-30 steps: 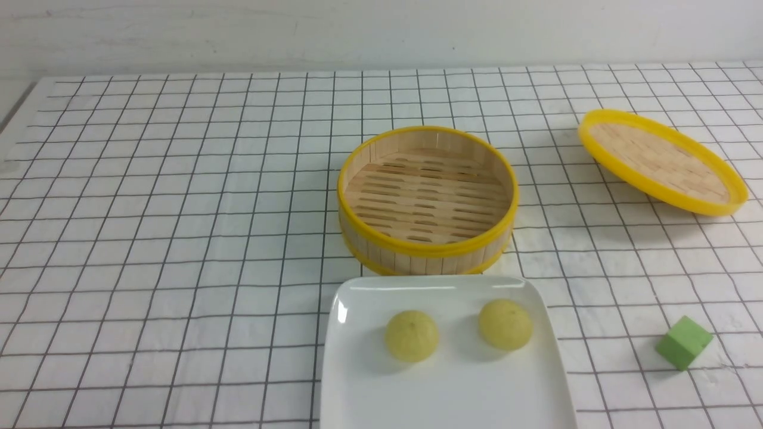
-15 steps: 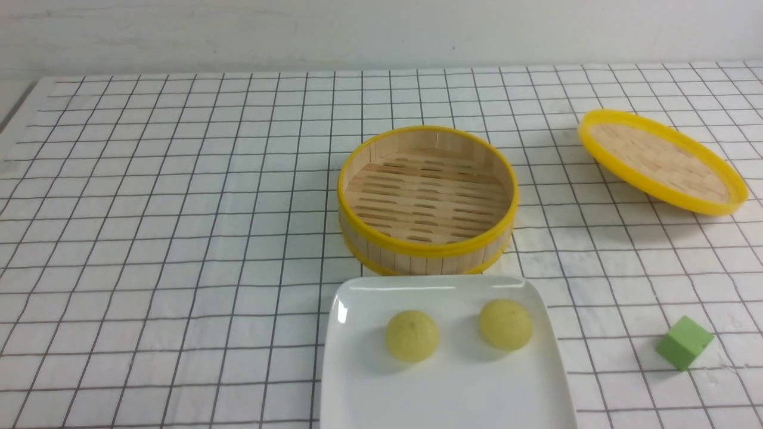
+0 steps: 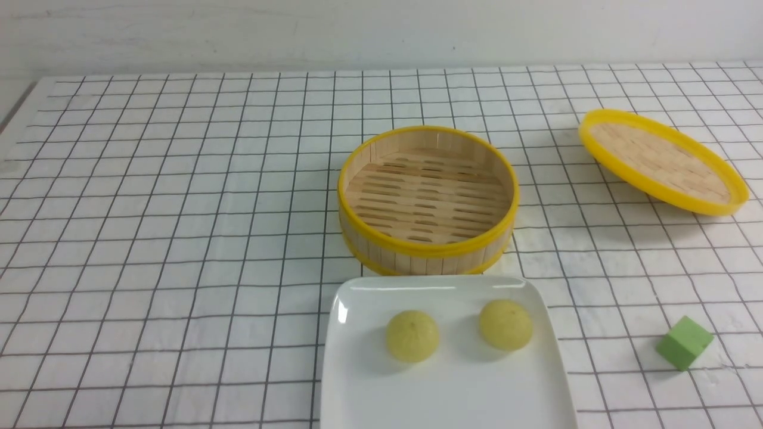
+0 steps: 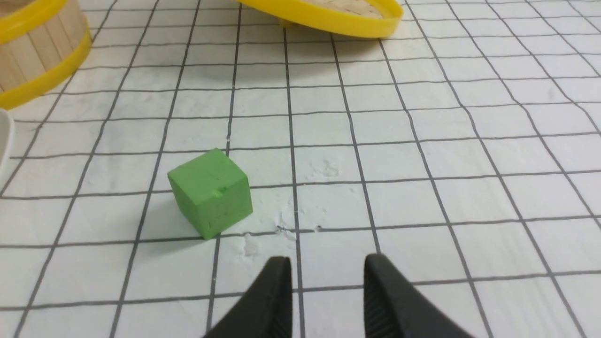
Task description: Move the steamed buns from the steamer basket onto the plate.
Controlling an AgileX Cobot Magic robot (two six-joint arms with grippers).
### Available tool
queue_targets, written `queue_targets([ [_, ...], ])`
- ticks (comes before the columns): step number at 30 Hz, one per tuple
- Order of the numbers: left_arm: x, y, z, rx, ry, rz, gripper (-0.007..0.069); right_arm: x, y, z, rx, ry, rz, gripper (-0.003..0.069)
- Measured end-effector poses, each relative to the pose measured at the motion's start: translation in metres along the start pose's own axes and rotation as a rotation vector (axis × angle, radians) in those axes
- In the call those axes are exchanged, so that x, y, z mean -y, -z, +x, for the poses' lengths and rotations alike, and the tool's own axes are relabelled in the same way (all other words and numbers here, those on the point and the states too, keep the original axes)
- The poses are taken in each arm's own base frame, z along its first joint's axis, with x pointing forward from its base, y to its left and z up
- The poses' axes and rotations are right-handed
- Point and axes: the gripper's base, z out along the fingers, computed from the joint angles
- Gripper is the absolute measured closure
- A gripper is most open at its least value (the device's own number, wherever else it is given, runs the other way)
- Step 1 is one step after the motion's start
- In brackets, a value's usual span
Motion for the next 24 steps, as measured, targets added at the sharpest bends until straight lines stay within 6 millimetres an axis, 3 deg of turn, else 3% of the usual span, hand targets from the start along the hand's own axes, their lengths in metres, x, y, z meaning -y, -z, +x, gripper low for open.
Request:
queue_targets([
  [24, 0.0000, 0.0000, 0.0001, -0.001, 0.000, 0.000, 0.0162, 0.0021, -0.0013, 0.0011, 0.012, 0.053, 0.023, 0.0419],
])
